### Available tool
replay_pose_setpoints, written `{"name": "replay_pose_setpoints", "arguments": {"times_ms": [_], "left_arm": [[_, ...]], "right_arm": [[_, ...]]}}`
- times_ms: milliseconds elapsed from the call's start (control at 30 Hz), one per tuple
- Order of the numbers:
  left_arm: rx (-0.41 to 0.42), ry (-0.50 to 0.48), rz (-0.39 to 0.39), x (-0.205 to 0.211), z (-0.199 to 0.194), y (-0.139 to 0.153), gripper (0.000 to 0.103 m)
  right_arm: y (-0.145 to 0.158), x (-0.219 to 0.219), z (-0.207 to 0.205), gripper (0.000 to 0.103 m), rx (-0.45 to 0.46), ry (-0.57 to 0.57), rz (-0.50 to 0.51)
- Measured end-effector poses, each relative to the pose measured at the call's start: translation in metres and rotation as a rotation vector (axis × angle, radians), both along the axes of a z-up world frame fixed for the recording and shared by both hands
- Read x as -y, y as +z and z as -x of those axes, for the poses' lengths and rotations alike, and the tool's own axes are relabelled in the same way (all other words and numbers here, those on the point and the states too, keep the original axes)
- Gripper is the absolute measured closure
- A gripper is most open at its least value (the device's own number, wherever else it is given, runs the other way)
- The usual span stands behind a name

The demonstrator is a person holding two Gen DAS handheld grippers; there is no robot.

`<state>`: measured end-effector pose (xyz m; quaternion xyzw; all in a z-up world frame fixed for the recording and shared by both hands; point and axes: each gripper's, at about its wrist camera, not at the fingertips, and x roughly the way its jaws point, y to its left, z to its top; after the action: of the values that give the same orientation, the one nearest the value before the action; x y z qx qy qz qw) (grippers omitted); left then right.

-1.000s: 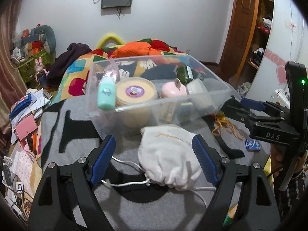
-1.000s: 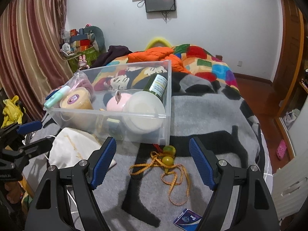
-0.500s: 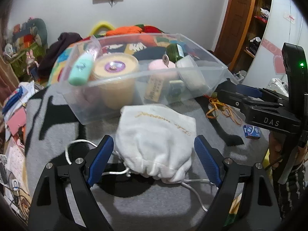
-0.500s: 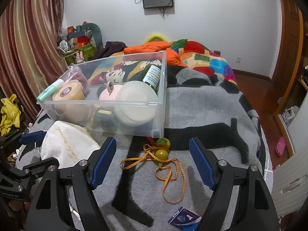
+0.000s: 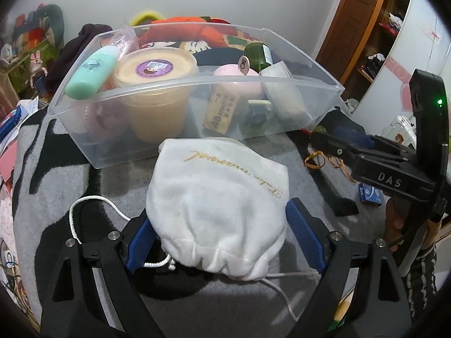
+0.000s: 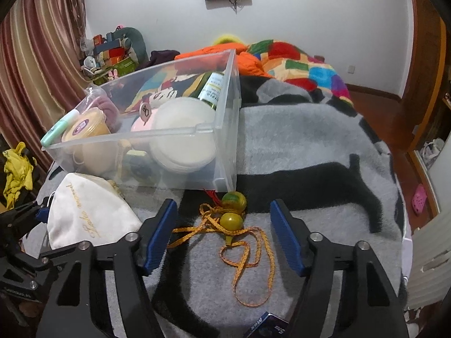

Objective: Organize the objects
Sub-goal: 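Grasp the white drawstring pouch with the left gripper while the right grasps the beaded orange cord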

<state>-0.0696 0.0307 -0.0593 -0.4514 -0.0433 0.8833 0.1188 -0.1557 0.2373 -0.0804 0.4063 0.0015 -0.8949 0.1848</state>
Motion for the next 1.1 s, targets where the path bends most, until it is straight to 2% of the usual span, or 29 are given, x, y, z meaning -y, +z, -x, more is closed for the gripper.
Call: {"name": "replay_pose_setpoints", "arguments": {"times_ms": [167, 333, 500, 533, 600, 767, 867, 1100], "left_arm": [[0.002, -0.011, 0.004, -0.005, 0.002, -0.001, 0.007], [0.008, -0.02, 0.016, -0.01, 0.006, -0.001, 0.005], [0.002, -0.026, 0.02, -0.012, 0.007, -0.001, 0.005], [0.0, -0.027, 0.022, -0.011, 0.007, -0.001, 0.008], [-0.012, -0.027, 0.036, -0.012, 0.006, 0.0, 0.02], [-0.033, -0.043, 0.055, -0.012, 0.002, 0.001, 0.04], [-0.038, -0.063, 0.055, -0.014, -0.001, 0.002, 0.047], [-0.04, -0.062, 0.031, -0.013, -0.005, 0.004, 0.055]], "right_arm": [[-0.008, 0.001, 0.005, 0.05, 0.027, 0.005, 0.003], [-0.009, 0.002, 0.007, 0.058, 0.027, -0.001, -0.006], [-0.009, 0.003, 0.007, 0.076, 0.02, -0.01, -0.013], [-0.008, 0.003, 0.006, 0.077, 0.019, -0.011, -0.012], [-0.008, 0.003, 0.005, 0.081, 0.019, -0.012, -0.009], [-0.008, 0.004, 0.0, 0.082, 0.015, 0.001, -0.007], [-0.008, 0.004, -0.004, 0.082, 0.013, 0.012, -0.004], [-0.004, 0.011, -0.015, 0.083, 0.007, 0.046, 0.006]]}}
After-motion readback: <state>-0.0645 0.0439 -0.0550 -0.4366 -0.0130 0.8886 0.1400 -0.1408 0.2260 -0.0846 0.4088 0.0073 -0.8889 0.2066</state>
